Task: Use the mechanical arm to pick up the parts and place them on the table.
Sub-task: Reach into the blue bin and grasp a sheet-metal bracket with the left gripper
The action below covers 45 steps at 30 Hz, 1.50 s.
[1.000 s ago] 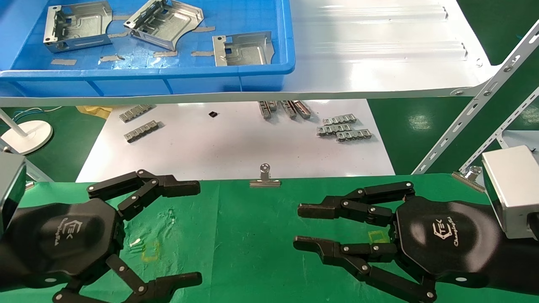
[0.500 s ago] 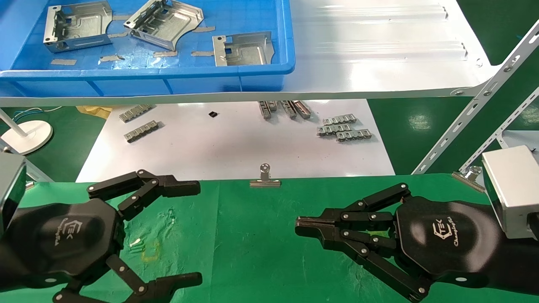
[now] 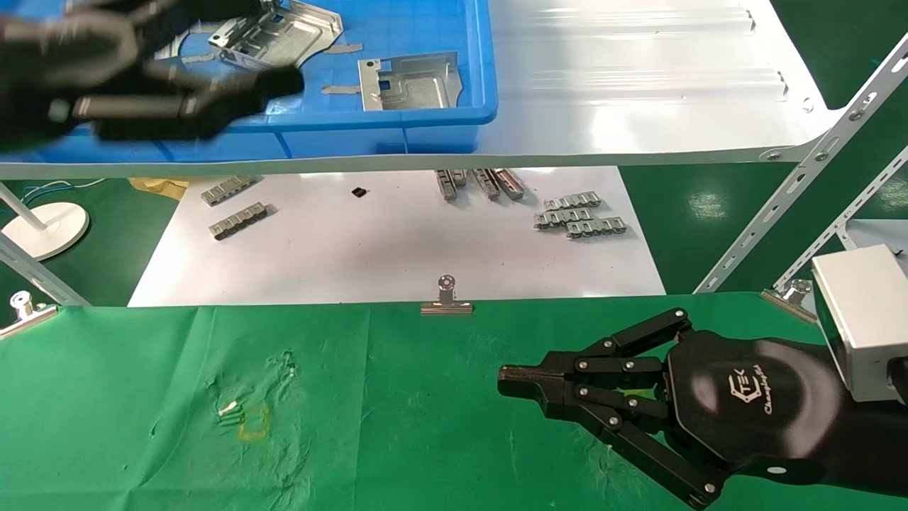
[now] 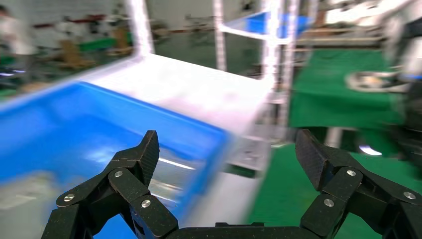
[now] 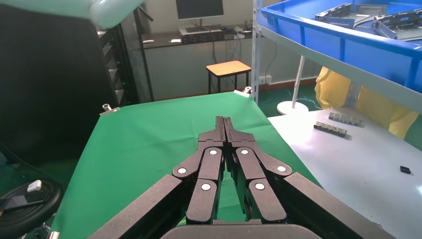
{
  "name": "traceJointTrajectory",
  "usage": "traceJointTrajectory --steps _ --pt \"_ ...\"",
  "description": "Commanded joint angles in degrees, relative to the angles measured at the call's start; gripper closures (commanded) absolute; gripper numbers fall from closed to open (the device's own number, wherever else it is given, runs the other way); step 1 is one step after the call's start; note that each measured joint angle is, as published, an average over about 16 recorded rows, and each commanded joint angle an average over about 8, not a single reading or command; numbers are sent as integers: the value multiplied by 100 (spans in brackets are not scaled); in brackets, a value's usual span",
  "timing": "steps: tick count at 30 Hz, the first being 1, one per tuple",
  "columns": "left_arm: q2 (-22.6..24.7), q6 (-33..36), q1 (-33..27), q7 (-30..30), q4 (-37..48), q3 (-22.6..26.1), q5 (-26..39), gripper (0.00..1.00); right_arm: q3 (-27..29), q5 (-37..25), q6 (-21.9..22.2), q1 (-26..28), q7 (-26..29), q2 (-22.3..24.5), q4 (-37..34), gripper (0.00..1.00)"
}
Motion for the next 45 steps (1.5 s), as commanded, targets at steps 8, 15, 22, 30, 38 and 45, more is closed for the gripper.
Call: traceJointTrajectory --steps 8,15,22,30,38,45 --pt "1019 -601 -1747 335 2402 653 1403 0 -2 1 1 1 -1 1 0 100" --pt "1651 -1661 -2348 733 3734 842 1913 0 -4 2 1 1 -2 1 0 100" --pt "2001 -2154 -2663 842 4484 1053 2280 44 -5 4 2 1 -3 2 0 100" --pt "2195 -2283 -2893 663 4996 1265 2590 100 -7 5 3 2 -4 3 0 100" --pt "2279 -2460 -2973 609 5195 1352 2718 100 -9 6 4 2 -4 4 0 34" --pt "2304 -2561 -2971 705 5217 1369 2746 100 -11 7 4 3 -5 4 0 0"
